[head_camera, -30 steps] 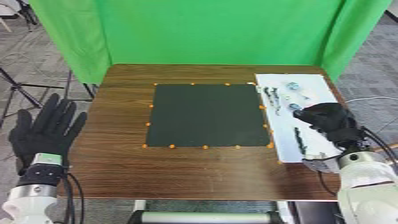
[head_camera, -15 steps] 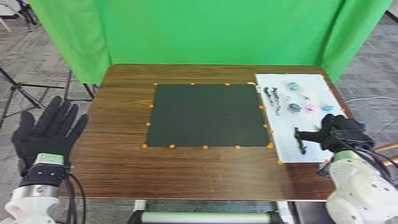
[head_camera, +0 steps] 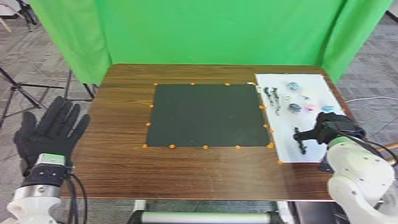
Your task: Arrange flowers
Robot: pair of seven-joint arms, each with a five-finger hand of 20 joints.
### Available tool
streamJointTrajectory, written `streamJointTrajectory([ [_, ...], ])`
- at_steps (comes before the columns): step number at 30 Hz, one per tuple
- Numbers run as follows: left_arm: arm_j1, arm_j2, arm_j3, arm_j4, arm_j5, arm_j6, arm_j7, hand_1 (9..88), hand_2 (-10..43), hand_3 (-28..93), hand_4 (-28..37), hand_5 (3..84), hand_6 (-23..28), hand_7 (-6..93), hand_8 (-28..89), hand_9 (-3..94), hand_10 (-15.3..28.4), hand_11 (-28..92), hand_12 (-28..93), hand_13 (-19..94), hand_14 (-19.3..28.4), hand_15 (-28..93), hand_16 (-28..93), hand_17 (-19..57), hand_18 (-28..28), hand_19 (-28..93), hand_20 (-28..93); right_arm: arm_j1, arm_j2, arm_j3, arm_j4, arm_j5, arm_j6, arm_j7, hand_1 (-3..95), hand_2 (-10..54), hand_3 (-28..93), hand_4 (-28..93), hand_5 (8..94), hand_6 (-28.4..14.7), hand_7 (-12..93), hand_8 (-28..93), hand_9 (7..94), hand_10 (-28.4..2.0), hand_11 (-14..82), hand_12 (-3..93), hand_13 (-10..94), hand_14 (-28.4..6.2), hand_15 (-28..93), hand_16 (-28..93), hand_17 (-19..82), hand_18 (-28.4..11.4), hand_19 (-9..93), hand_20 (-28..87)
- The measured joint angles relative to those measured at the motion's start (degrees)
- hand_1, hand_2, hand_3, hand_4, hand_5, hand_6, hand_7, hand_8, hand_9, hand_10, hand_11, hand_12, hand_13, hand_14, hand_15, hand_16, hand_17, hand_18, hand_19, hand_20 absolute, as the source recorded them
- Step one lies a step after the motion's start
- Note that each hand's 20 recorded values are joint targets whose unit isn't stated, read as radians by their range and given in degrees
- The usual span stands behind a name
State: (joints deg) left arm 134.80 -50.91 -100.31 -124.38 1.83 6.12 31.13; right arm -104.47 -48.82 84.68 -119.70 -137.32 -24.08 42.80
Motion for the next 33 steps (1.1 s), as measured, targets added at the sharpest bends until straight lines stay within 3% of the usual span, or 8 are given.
streamJointTrajectory([
  [4,0.1,0.0,-0.08,0.0,-0.07,-0.46,0.36,25.1,14.0,70,-28.3,38.0,6.9,10.2,-9,33.0,11.3,16,7,22,8.5,22,-10,-2.6,10.1,29,8,1.2,0.0,-1.1,1.6,0.6,-0.8,0.0,40.2,-9.5,41,-28,72.7,-3.5,32,-10,75.3,-15.6,33.0,28.1,70,-13.5,53,24,36,-24.3,89,38],
  [9,0.4,0.0,-0.3,0.0,-0.1,-0.96,0.79,25.3,13.5,70,-28.3,37.9,6.8,10.3,-9,33.0,11.2,16,7,22,8.6,22,-10,-2.7,10.3,29,8,3.5,-0.1,-3.0,4.3,1.6,-5.2,0.0,37.2,-9.5,47,-28,74.8,-3.4,30,-10,76.7,-15.0,32.5,28.1,71,-13.4,52,25,37,-24.2,90,39],
  [14,0.4,0.0,-0.42,-0.01,-0.17,-0.97,0.84,25.5,13.5,70,-28.3,38.0,6.8,10.3,-9,33.0,11.2,16,7,22,8.6,22,-10,-2.7,10.3,29,8,5.2,-0.2,-4.0,5.2,2.0,-6.0,0.0,36.6,-9.5,69,-27,76.6,-2.5,30,-10,78.4,-14.4,32.3,28.3,72,-12.6,52,26,38,-23.7,90,39],
  [17,0.4,0.0,-0.39,-0.01,-0.19,-0.97,0.82,25.4,13.5,70,-28.3,38.0,6.8,10.3,-9,34.1,11.5,17,8,23,8.8,22,-9,-2.7,10.3,29,8,6.6,-0.4,-4.5,5.8,2.3,-8.2,0.1,43.7,-9.5,67,-27,78.1,-2.2,30,11,80.8,-13.7,32.5,28.8,75,-11.4,52,27,40,-23.4,92,41],
  [20,0.4,-0.05,-0.36,-0.01,-0.19,-1.04,0.66,25.5,13.5,70,-28.3,38.9,7.2,10.5,-8,37.2,12.4,20,10,24,9.5,23,-9,-2.6,10.3,29,8,9.2,-0.9,-5.9,7.0,2.2,-12.3,0.1,46.9,-9.5,65,-25,78.4,-2.0,31,16,81.6,-13.4,33.5,29.4,76,-11.1,52,28,42,-22.9,93,43],
  [25,0.2,-0.17,-0.09,0.09,-0.1,-1.85,0.2,25.5,13.6,70,-28.3,39.1,7.2,10.6,-8,37.6,12.6,20,11,25,9.6,23,-9,-2.6,10.3,29,9,13.4,-2.0,-8.8,7.8,3.7,-17.1,0.5,50.9,-9.5,70,-24,78.9,-0.5,35,18,86.7,-10.3,20.9,46.2,78,-9.6,50,32,44,-22.2,93,42],
  [30,0.1,-0.22,-0.08,0.09,-0.11,-1.97,0.05,25.4,13.5,70,-28.3,39.2,7.2,10.6,-8,37.5,12.6,19,11,25,9.9,23,-9,-2.5,10.3,29,9,13.0,-2.3,-8.7,7.9,3.5,-16.0,0.5,52.5,-9.5,74,-23,80.2,0.1,36,19,91.5,-7.2,14.1,48.6,85,-5.1,40,40,51,-20.7,93,38],
  [33,0.2,-0.22,-0.08,0.09,-0.14,-1.97,0.05,25.4,13.6,70,-28.3,39.1,7.1,10.6,-8,37.4,12.6,19,11,25,10.0,24,-9,-2.5,10.4,29,9,11.3,-2.1,-8.4,7.8,1.7,-11.3,-0.7,49.4,-9.5,78,-19,80.0,-0.4,38,20,93.3,-6.0,13.6,47.8,89,-3.4,36,42,54,-19.5,93,37],
])
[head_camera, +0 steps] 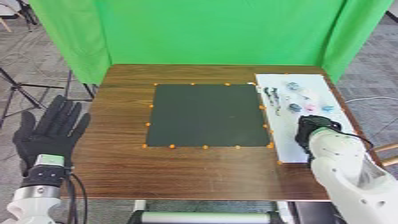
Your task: Arrange flowers
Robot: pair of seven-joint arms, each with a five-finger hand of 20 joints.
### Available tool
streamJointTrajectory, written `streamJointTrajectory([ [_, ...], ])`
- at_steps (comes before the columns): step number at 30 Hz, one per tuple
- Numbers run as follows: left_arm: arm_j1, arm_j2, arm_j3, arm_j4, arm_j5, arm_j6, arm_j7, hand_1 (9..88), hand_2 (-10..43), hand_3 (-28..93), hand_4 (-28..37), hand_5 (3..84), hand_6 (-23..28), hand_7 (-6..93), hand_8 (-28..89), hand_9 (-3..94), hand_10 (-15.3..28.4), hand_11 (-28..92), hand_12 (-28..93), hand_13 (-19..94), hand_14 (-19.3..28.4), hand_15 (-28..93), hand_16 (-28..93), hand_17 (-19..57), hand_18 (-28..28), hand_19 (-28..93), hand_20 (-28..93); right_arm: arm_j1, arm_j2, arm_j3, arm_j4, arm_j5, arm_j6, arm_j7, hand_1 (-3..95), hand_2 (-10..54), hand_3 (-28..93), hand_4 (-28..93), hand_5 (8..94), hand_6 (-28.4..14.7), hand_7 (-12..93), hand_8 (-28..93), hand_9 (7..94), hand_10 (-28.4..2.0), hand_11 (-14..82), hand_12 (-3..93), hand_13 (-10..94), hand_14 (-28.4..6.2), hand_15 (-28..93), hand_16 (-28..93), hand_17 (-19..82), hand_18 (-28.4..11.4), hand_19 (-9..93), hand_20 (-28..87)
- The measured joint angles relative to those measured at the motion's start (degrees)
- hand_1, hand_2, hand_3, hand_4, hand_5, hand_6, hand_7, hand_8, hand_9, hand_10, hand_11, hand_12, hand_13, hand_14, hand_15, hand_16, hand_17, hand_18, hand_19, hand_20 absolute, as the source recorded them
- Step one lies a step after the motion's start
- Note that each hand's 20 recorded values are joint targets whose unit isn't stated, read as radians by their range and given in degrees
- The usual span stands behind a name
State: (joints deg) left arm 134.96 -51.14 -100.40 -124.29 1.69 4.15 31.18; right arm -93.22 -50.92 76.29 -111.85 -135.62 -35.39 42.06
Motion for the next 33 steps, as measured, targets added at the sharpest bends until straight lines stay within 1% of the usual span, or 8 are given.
streamJointTrajectory([
  [7,0.0,-0.01,0.11,0.01,0.0,-0.01,-0.06,25.2,13.5,70,-28.3,38.8,6.9,9.3,-9,36.6,12.2,17,10,25,10.1,23,-9,-2.5,10.4,29,9,-7.5,1.0,1.8,-1.7,-2.2,14.4,-2.7,46.4,-9.5,80,-12,80.9,-1.3,40,20,93.7,-5.3,17.0,46.6,92,-3.6,35,42,57,-18.8,93,37],
  [10,-0.3,-0.01,0.28,0.2,0.05,-0.13,-0.41,25.4,13.6,70,-28.3,38.6,6.9,8.8,-9,36.4,12.1,17,10,24,10.1,23,-9,-2.5,10.4,29,9,-10.1,1.3,1.4,-2.6,-3.2,22.0,-3.5,46.1,-9.5,80,-10,82.0,-1.3,40,21,93.7,-5.2,19.3,45.9,93,-3.9,36,42,58,-18.7,93,38],
  [13,-0.6,-0.01,0.42,0.39,0.06,-0.23,-0.81,25.4,13.6,70,-28.3,38.6,6.9,8.5,-9,36.3,12.1,16,10,25,10.1,23,-9,-2.5,10.4,29,9,-10.9,1.6,-0.1,-3.5,-5.1,30.0,-4.1,45.9,-9.5,79,-9,82.2,-1.1,40,21,93.7,-5.2,20.3,45.8,93,-4.2,36,42,59,-18.7,93,39],
  [15,-0.7,-0.01,0.42,0.44,0.08,-0.24,-1.03,25.4,13.6,70,-28.3,38.6,6.9,8.4,-9,36.2,12.1,16,9,25,10.1,23,-9,-2.5,10.4,29,9,-10.6,1.6,-1.1,-4.2,-6.1,33.4,-4.5,46.0,-9.5,79,-8,82.3,-1.1,39,21,93.7,-5.1,20.5,45.9,93,-4.4,37,42,59,-18.7,93,39],
  [18,-0.6,-0.01,0.18,0.43,0.1,-0.22,-1.29,25.4,13.6,70,-28.3,38.5,6.9,8.3,-9,36.2,12.1,16,9,24,10.2,23,-9,-2.5,10.4,29,9,-8.1,1.4,-3.7,-4.3,-6.0,34.0,-5.2,46.0,-9.5,79,-8,82.1,-1.0,40,22,93.7,-5.2,20.4,46.2,93,-4.5,37,42,59,-18.7,93,39],
  [22,-0.3,-0.01,0.04,0.43,0.09,-0.18,-1.43,25.4,13.5,70,-28.3,38.4,6.8,8.2,-9,36.1,12.1,16,9,24,10.1,23,-9,-2.5,10.3,29,9,-1.5,-0.9,-8.9,-2.3,-5.2,31.8,-5.8,46.0,-9.5,78,-8,82.0,-0.9,40,22,93.7,-5.0,20.3,46.6,93,-4.7,37,42,59,-18.7,93,39],
  [26,-0.3,-0.01,-0.01,0.42,0.09,-0.16,-1.45,25.5,13.5,70,-28.3,38.4,6.8,8.2,-8,36.1,12.1,16,9,24,10.1,23,-9,-2.5,10.4,29,9,5.4,-5.0,-14.0,0.6,-3.4,29.6,-6.3,45.9,-9.5,78,-8,81.9,-0.7,40,22,93.7,-5.3,20.4,46.8,93,-4.8,37,42,59,-18.9,93,40],
  [33,0.1,0.19,-0.13,0.39,0.0,0.11,-1.25,25.6,13.6,70,-28.3,38.4,6.9,8.1,-8,36.1,12.2,16,9,24,10.3,23,-9,-2.6,10.4,29,9,16.6,-13.1,-21.7,5.8,4.3,26.8,-5.8,45.8,-9.5,78,-7,81.9,-0.7,39,23,93.7,-5.3,20.3,47.1,93,-5.3,38,41,59,-19.5,93,41],
])
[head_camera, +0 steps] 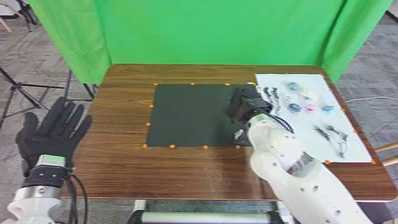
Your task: Arrange flowers
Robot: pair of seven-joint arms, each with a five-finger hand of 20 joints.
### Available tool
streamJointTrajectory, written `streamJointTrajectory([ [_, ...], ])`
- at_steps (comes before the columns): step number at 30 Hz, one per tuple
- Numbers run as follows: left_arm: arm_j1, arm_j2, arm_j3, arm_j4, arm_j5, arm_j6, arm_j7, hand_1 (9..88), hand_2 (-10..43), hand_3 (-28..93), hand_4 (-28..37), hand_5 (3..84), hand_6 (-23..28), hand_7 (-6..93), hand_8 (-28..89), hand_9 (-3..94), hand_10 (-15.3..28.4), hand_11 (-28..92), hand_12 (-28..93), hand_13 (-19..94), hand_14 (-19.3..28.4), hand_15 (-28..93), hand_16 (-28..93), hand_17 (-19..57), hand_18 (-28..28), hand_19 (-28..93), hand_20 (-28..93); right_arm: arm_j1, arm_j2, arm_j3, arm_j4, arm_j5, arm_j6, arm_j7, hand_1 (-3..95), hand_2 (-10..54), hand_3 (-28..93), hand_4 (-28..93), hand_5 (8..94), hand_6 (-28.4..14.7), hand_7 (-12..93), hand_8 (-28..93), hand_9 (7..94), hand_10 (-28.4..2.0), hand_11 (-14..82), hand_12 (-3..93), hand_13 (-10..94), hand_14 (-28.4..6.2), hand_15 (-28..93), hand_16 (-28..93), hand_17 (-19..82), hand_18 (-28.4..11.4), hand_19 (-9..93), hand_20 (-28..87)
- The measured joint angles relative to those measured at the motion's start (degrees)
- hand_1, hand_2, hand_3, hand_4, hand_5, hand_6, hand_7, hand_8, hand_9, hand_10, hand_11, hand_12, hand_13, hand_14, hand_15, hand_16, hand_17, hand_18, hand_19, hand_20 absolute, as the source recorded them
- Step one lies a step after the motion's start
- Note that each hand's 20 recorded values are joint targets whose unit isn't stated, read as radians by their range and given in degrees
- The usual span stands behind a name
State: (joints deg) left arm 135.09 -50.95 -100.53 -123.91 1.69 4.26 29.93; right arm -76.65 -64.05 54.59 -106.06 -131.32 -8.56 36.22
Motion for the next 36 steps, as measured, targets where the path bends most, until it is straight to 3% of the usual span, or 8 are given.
streamJointTrajectory([
  [9,0.1,0.5,0.09,-0.02,0.37,1.17,-0.22,25.5,13.7,70,-28.3,38.5,7.0,8.1,-8,35.8,12.3,16,9,24,10.2,23,-9,-2.7,10.5,29,9,10.7,-8.3,-7.6,8.0,7.0,-3.3,2.8,46.2,-9.5,78,-7,82.1,-0.8,39,23,93.7,-5.7,20.3,47.0,93,-6.0,39,40,58,-20.4,93,41],
  [14,-0.1,0.82,0.42,-0.01,0.38,1.71,-0.36,25.5,13.7,70,-28.3,38.5,7.0,8.0,-8,35.7,12.3,16,9,24,10.2,23,-9,-2.7,10.5,29,9,11.9,-11.7,-9.4,11.4,7.0,-4.7,6.5,46.3,-9.5,77,-6,82.3,-1.0,39,23,93.7,-5.8,21.0,46.5,93,-6.1,40,40,59,-20.8,93,41],
  [20,-0.6,1.46,0.97,0.03,0.21,2.34,-1.5,25.5,13.9,69,-28.3,38.4,7.1,7.9,-8,35.5,12.3,16,9,24,10.1,23,-9,-2.8,10.6,29,9,11.5,-15.0,-11.7,14.9,7.4,-6.0,8.8,46.3,-9.5,77,-6,82.5,-1.3,38,23,93.7,-5.8,21.4,46.4,93,-6.2,40,39,59,-21.0,93,41],
  [24,-1.6,1.67,2.04,0.34,0.24,2.48,-2.3,25.5,13.9,69,-28.3,38.3,7.1,7.9,-8,35.3,12.3,16,9,24,10.1,22,-9,-2.9,10.7,29,9,10.4,-16.7,-12.6,15.3,7.2,-6.3,8.4,46.5,-9.5,77,-7,82.6,-1.3,38,23,93.7,-5.7,21.7,46.4,93,-6.4,40,38,59,-21.0,93,41],
  [29,-3.0,2.17,3.71,0.94,0.12,2.48,-1.74,25.5,14.0,69,-28.3,38.1,7.2,7.7,-8,35.0,12.3,16,9,24,10.2,22,-9,-3.0,10.8,29,9,10.4,-18.7,-14.3,17.9,5.0,-6.5,4.9,46.4,-9.5,77,-7,82.5,-1.4,38,23,93.7,-5.7,21.6,46.6,93,-6.5,41,37,59,-21.0,93,42],
  [36,-4.2,2.3,4.54,1.21,0.12,2.43,-1.74,25.4,13.9,69,-28.3,38.0,7.1,8.0,-8,34.7,12.3,16,9,23,10.2,22,-9,-3.1,10.8,29,8,10.1,-21.3,-14.2,19.7,2.5,-6.7,4.0,46.5,-9.5,77,-8,82.3,-1.2,38,23,93.7,-5.9,21.3,46.9,93,-6.5,41,37,59,-21.0,93,41],
])
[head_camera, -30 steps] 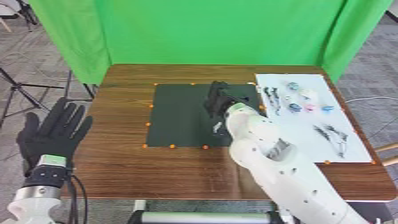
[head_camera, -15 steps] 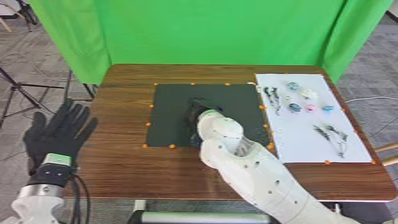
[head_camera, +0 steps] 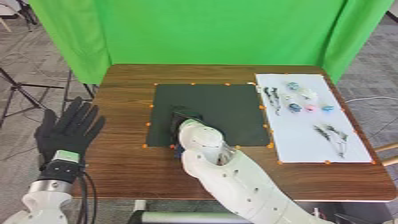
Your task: Arrange flowers
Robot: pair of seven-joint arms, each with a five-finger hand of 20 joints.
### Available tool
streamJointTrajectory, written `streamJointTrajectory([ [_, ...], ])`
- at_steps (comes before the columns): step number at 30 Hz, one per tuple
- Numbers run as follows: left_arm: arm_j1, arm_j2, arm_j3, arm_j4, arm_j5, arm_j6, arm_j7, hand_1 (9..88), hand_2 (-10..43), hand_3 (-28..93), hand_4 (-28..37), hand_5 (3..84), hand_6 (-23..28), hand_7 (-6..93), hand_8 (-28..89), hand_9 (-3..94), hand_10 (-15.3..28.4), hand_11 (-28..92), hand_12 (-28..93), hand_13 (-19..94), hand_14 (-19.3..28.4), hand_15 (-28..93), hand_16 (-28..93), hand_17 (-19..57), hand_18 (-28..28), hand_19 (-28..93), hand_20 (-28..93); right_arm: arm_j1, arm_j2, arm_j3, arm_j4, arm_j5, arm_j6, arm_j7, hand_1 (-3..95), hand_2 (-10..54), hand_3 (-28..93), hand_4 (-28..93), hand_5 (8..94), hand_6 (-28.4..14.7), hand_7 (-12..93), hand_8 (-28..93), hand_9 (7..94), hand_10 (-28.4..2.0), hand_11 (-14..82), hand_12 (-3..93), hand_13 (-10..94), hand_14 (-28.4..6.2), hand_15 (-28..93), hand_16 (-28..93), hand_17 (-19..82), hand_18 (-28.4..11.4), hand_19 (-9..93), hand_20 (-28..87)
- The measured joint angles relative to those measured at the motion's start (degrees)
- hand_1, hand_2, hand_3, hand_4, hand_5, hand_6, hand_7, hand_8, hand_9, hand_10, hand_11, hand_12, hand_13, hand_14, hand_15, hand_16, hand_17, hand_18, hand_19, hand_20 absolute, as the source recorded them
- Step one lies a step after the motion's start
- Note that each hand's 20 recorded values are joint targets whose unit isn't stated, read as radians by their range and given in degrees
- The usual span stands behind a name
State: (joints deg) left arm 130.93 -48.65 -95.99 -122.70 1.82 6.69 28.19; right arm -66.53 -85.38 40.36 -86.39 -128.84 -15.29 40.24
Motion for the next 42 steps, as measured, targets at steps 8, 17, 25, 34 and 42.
streamJointTrajectory([
  [8,0.0,-0.02,0.17,0.0,-0.14,-0.01,0.22,25.4,13.8,70,-28.3,38.5,7.0,9.2,-8,34.7,12.2,16,10,23,10.3,23,-8,-3.0,10.8,29,8,-0.1,-0.5,0.3,-0.1,0.4,-0.9,1.8,44.4,-9.5,75,-15,79.2,-1.5,39,22,91.3,-9.0,23.1,45.4,89,-7.9,43,35,55,-21.5,93,40],
  [17,0.0,0.4,1.04,-0.41,-7.79,1.69,4.26,25.2,13.6,71,-28.3,39.8,7.5,10.6,-9,35.2,12.5,18,10,24,10.6,24,-9,-2.4,10.5,30,8,0.9,-0.6,1.8,-0.9,2.7,-8.8,2.9,41.2,-9.5,72,-19,77.4,-1.6,41,21,88.7,-12.0,31.3,34.5,88,-8.2,45,33,55,-21.5,93,38],
  [25,0.0,0.66,1.04,-0.4,-6.12,1.7,4.29,25.6,12.9,71,-28.3,39.6,7.4,10.8,-9,34.8,12.3,18,10,23,10.7,25,-9,-2.5,10.5,30,8,0.9,-0.5,1.8,-1.1,2.8,-8.7,3.0,33.9,-9.5,74,-22,77.9,-3.1,40,15,87.8,-12.9,33.0,30.9,87,-8.5,45,32,55,-21.2,93,37],
  [34,0.3,0.64,1.01,-0.81,-5.8,2.59,4.34,26.1,11.9,71,-28.3,39.7,7.5,11.2,-9,34.7,12.3,18,10,23,10.7,26,-9,-2.6,10.6,30,9,0.9,-0.1,2.6,-2.1,2.6,-9.1,2.5,25.9,-9.5,71,-22,75.5,-4.5,44,-9,85.6,-14.1,33.4,30.9,85,-9.6,45,32,53,-21.1,93,36],
  [42,0.6,0.57,0.78,-1.09,-5.29,3.53,4.31,25.8,11.9,71,-28.3,39.7,7.5,11.5,-9,34.9,12.4,19,10,23,11.2,27,-9,-3.0,11.0,31,9,0.7,1.8,2.7,-3.4,-3.8,-10.8,-0.9,23.3,-9.5,68,-22,73.6,-5.0,43,-10,83.4,-15.3,32.7,30.0,83,-11.4,45,30,51,-21.8,93,34],
])
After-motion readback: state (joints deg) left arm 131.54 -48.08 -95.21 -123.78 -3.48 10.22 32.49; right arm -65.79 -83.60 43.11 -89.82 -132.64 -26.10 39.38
